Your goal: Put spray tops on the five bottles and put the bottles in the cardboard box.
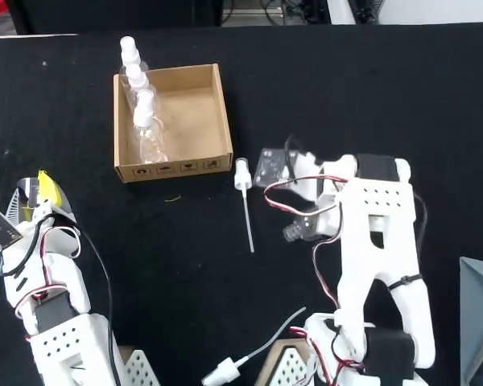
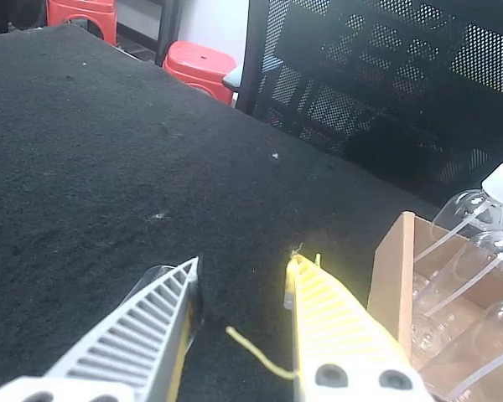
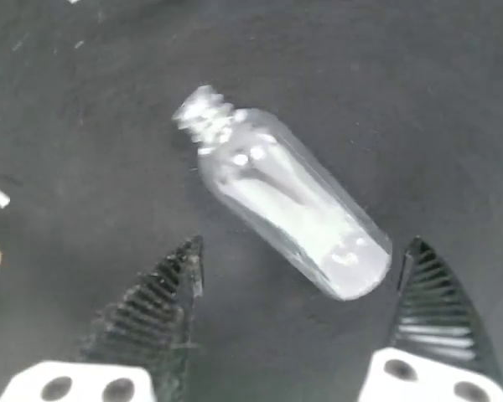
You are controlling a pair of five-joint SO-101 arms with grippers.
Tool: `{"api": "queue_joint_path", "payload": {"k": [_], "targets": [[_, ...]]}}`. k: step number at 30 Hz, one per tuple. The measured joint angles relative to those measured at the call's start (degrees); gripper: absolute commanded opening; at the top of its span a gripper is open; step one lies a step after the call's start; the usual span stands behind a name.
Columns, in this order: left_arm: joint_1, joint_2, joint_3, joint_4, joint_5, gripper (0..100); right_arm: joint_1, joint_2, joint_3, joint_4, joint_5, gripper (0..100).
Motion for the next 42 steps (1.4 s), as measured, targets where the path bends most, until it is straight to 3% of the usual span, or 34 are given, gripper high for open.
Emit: {"api": "queue_joint_path", "payload": {"k": [9,27,42], "targets": [[0.0,0.0,0.0,0.0,0.0,15,0.0,0.0,3.3,0.0,9.1,31.1],[0.0,0.0,0.0,0.0,0.0,15,-1.5,17.8,-1.8,-1.6,8.5,30.7],[0.4,0.0,0.0,0.0,0.0,15,-1.4,19.0,-1.9,-7.4,8.3,30.7]]}}
